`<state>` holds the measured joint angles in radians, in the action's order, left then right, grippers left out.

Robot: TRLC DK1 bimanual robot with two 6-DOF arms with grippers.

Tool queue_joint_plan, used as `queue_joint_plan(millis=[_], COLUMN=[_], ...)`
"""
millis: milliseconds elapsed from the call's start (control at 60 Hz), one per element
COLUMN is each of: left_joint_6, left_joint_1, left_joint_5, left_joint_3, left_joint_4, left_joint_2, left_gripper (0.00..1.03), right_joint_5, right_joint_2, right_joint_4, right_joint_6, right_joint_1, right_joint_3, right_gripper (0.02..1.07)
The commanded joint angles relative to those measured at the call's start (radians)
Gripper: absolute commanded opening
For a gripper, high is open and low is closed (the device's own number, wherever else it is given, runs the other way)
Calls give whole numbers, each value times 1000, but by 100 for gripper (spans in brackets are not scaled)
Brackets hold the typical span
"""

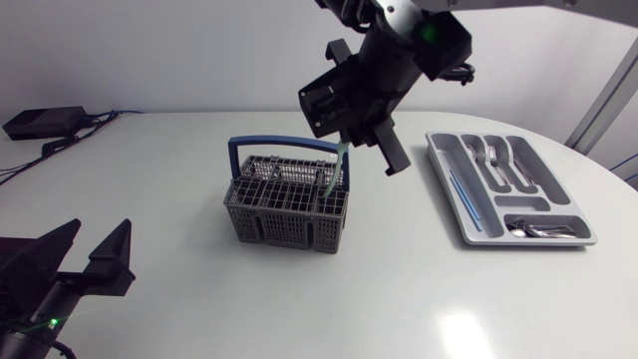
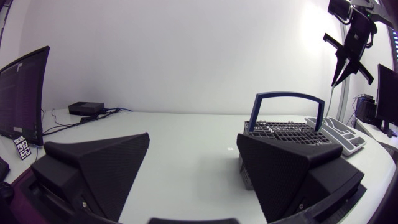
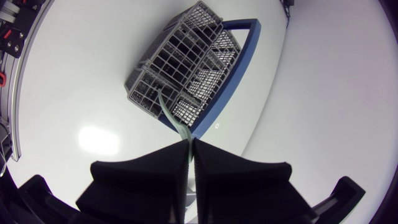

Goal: Unload the cutlery basket into the drawer organizer.

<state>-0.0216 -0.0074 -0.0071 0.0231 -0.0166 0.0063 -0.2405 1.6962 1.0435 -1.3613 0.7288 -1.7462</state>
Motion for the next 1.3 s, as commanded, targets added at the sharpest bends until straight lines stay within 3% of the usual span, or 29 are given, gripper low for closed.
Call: queue_joint_plan(millis=[0,500,850,1167,1283], left_joint_6=[22,22,22,22,22], left_joint_1=[7,7,7,7,7], left_joint_5=[7,7,7,7,7], left_joint_3=[-23,-23,-23,-23,-23], left_joint_4=[17,17,17,17,17], left_joint_2=[-6,-6,-6,-6,-6], left_gripper=[99,99,99,99,99], right_joint_5=[-8,-43,-103,-161,-201], right_joint_2=[-49,-336,-458,-518,-527], right_joint_4=[0,13,15,-80,-186], right_joint_6=[21,-45,-188,-369,-486], right_joint_1=[20,23,-91,-253,-345], right_joint_3=[36,312,505,671,745], right_gripper=[8,8,8,8,8])
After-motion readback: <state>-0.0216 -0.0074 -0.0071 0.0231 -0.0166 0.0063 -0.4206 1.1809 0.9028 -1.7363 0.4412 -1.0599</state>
